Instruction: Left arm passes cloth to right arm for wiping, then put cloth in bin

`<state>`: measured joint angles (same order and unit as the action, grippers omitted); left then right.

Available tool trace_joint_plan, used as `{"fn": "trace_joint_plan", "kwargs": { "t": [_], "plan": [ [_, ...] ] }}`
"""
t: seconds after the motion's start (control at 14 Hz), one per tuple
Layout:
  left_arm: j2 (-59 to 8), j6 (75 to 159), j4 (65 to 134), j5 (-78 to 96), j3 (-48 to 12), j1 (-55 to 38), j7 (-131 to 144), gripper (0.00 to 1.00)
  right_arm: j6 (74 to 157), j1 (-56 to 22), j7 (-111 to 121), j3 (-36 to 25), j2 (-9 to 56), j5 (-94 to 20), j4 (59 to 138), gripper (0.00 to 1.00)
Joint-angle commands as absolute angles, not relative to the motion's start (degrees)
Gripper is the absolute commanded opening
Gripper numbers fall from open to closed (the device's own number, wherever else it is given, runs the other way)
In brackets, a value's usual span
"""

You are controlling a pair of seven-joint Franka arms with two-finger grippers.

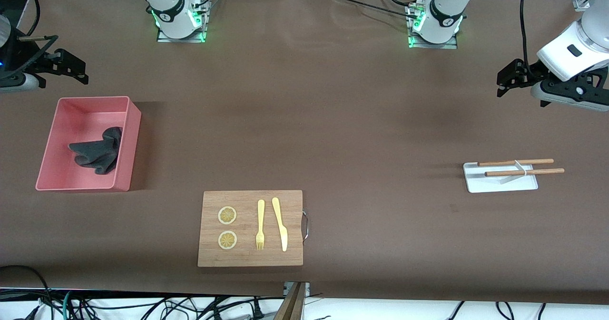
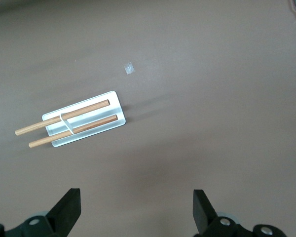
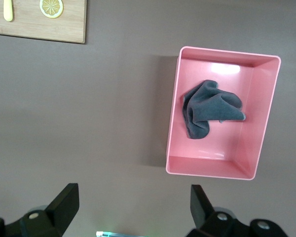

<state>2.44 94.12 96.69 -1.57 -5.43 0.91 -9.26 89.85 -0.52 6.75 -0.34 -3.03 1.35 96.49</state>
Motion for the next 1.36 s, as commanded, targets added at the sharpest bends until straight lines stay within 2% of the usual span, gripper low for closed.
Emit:
{"fn": "trace_joint_plan", "kwargs": {
  "t": [0.0, 1.29],
  "plan": [
    [2.1, 93.1, 95.5, -1.2, -4.9, 0.4, -9.8, 1.0, 88.8, -0.7, 6.7, -0.4, -2.4, 0.7, 94.7, 1.0],
    [2.3, 92.4, 95.7, -1.3, -6.6, 0.5, -6.6, 1.0, 88.9, -0.7, 6.7, -0.4, -2.5, 0.7, 94.7, 1.0]
  ]
}}
